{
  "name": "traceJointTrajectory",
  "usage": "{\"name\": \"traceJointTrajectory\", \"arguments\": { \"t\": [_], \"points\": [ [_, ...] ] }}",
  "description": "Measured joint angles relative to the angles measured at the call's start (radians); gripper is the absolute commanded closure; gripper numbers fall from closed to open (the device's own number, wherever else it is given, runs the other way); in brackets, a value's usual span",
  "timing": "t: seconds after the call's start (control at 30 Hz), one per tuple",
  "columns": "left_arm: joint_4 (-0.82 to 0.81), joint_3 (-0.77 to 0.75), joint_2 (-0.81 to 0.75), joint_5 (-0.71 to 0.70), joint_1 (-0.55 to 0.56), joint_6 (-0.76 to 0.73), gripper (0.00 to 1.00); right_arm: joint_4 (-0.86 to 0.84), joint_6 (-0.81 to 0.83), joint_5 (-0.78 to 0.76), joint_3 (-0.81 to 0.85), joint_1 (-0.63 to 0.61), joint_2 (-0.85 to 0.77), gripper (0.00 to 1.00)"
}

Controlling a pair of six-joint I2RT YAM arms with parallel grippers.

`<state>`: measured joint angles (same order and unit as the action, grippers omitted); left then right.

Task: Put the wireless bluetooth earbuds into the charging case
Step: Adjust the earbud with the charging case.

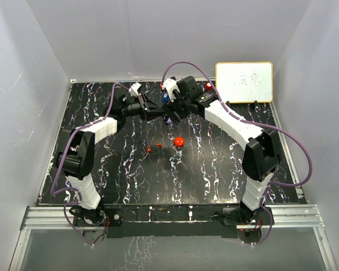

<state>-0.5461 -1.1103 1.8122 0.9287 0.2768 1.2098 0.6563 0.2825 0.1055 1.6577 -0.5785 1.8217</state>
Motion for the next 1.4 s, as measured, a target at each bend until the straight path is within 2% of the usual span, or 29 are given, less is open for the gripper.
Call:
{"name": "traceJointTrajectory", "arguments": {
  "t": [0.77, 0.87, 1.0, 1.13, 1.27, 1.4],
  "points": [
    [-0.004, 0.032, -0.006, 0.004, -0.004, -0.001, 1.00, -0.012, -0.011, -0.014, 0.000, 0.016, 0.009, 0.31],
    [-0.011, 0.035, -0.006, -0.005, -0.014, 0.009, 1.00, -0.056, -0.043, -0.041, -0.023, 0.030, 0.003, 0.31],
    [-0.130, 0.077, -0.003, -0.021, -0.041, 0.101, 1.00, -0.151, -0.115, -0.054, -0.148, 0.060, -0.048, 0.31],
    [-0.353, 0.130, 0.031, -0.048, -0.056, 0.264, 1.00, -0.242, -0.214, -0.059, -0.253, 0.082, -0.094, 0.32],
    [-0.547, 0.172, 0.089, -0.114, -0.056, 0.406, 1.00, -0.422, -0.320, -0.020, -0.391, 0.083, -0.154, 0.33],
    [-0.613, 0.208, 0.109, -0.212, -0.047, 0.485, 1.00, -0.626, -0.392, 0.031, -0.550, 0.070, -0.216, 0.33]
  ]
}}
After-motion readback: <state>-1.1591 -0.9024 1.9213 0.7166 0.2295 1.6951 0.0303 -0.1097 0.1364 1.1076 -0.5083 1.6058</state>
